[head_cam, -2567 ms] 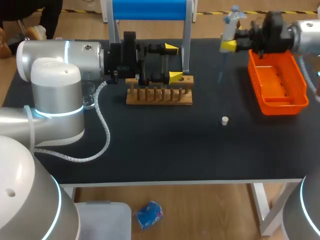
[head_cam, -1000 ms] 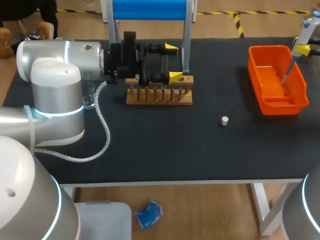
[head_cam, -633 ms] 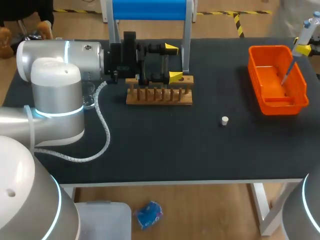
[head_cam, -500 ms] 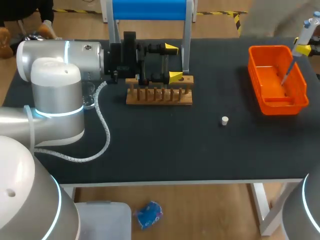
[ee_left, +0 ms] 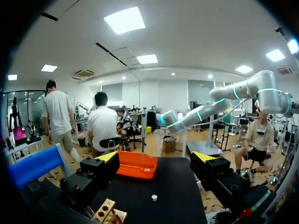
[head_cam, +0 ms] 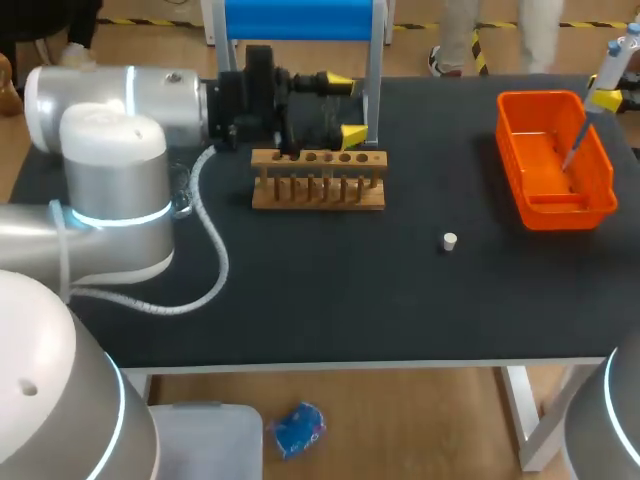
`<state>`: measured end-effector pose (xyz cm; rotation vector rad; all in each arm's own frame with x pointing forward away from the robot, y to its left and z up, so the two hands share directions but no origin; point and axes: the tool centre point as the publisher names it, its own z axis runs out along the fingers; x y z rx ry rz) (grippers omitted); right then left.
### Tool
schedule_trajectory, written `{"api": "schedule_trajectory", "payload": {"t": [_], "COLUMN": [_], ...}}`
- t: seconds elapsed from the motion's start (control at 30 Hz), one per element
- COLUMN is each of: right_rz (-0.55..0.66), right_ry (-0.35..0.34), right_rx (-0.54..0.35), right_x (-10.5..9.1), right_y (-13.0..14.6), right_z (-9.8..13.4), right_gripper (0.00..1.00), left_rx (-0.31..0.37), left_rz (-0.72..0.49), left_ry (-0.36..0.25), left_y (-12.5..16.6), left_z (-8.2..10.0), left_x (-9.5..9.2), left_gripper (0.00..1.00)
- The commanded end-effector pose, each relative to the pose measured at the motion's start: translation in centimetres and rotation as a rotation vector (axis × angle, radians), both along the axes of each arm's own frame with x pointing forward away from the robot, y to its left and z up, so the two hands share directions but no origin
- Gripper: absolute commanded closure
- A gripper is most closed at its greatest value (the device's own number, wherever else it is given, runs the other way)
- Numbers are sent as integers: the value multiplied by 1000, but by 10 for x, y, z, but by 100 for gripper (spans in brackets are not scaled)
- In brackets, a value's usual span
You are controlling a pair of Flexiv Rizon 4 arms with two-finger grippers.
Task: Invert the test tube, pick up the pipette, mount the tip to pipette, aspirate from beaker and dispense into the tube, eject the tip, return the pipette, and cap with the stopper.
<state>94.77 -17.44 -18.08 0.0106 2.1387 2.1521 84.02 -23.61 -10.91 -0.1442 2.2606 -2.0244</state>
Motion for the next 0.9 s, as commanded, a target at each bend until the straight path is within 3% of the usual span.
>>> {"api": "schedule_trajectory", "payload": {"t": [0.03,0.17,0.37,0.9], "right_rz": [5,5,5,5], "right_ry": [0,0,0,0], "right_rx": [-1,-1,-1,-1], "right_x": [1,1,1,1], "right_y": [-2,-2,-2,-2], "right_z": [0,0,0,0], "right_gripper": [100,100,100,100], "left_rx": [67,106,57,57], "left_rz": [-45,-71,-120,-120], "left_ry": [4,-13,-47,-47], "left_y": [-64,-105,-157,-157], "left_z": [22,31,31,31], "left_x": [41,70,102,102], "left_gripper": [0,0,0,0]}}
